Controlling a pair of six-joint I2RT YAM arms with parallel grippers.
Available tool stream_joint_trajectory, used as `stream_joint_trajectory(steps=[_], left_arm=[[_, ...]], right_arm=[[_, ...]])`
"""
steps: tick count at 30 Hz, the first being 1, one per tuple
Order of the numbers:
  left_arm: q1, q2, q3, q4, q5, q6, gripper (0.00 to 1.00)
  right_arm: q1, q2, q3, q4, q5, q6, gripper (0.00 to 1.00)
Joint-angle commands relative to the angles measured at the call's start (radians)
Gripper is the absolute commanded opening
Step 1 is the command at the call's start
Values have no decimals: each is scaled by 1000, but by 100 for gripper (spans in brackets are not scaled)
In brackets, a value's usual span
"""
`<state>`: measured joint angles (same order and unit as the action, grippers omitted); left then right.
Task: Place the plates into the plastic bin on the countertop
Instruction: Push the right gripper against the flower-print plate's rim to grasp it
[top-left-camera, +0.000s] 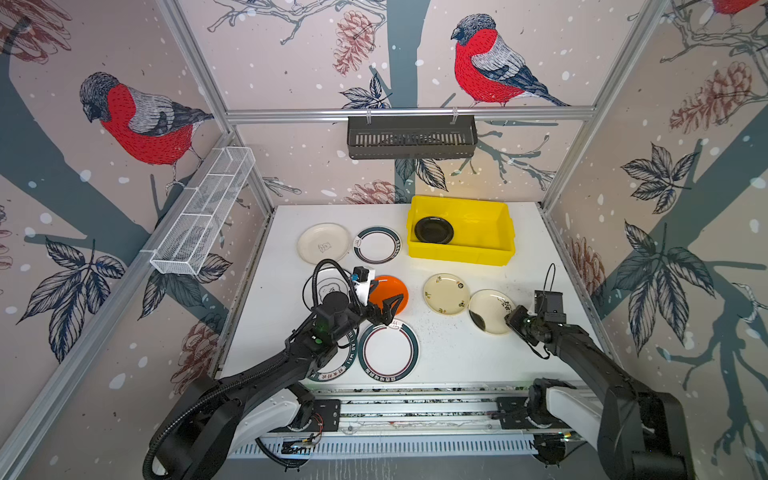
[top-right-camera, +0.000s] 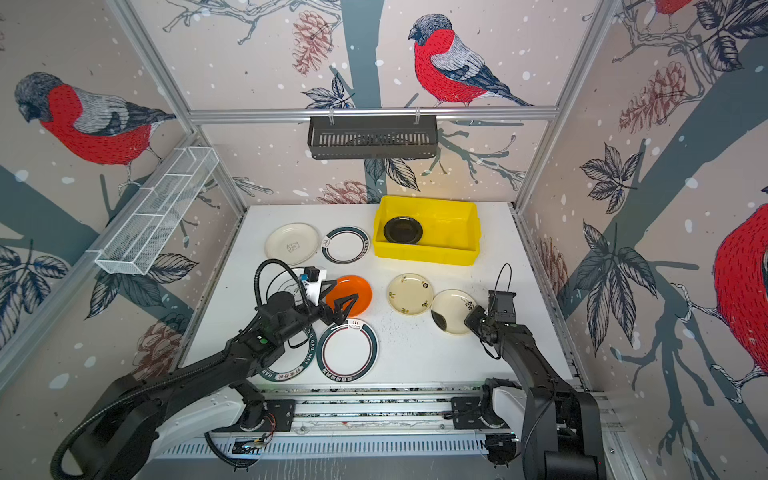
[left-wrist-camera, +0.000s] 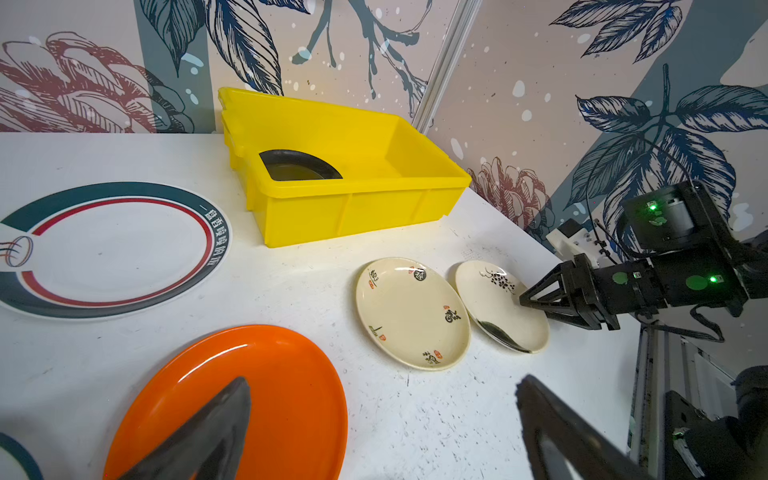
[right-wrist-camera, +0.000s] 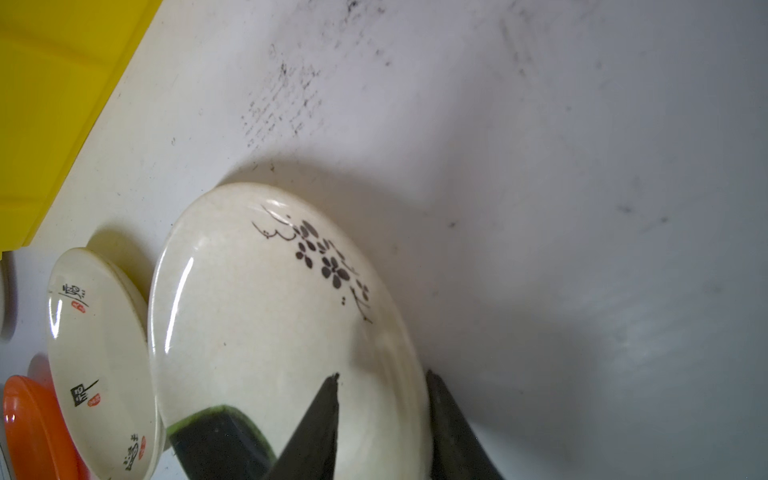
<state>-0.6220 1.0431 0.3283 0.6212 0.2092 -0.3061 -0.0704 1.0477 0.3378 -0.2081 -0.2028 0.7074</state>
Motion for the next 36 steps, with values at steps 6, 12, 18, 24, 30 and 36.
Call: stream_joint_trajectory(steps=[6,12,18,24,30,36], left_arm=[[-1,1,6,49,12,-2,99],[-1,5,7,46,9,-1,99],[-1,14,8,51,7,2,99],[-1,22,9,53,15,1,98],[-1,20,9,52,12,1,99],[-1,26,11,46,2,-3,99]], right_arm=[[-17,-2,-25,-11,9,10,18],[-27,-10,-32,3,29,15,9],[-40,-36,-26,-6,34,18,3],[-56,-135,-43,6,39,44,2],[-60,-309,-35,-38,115,61,0],[-60,-437,8,-109,187,36,0]])
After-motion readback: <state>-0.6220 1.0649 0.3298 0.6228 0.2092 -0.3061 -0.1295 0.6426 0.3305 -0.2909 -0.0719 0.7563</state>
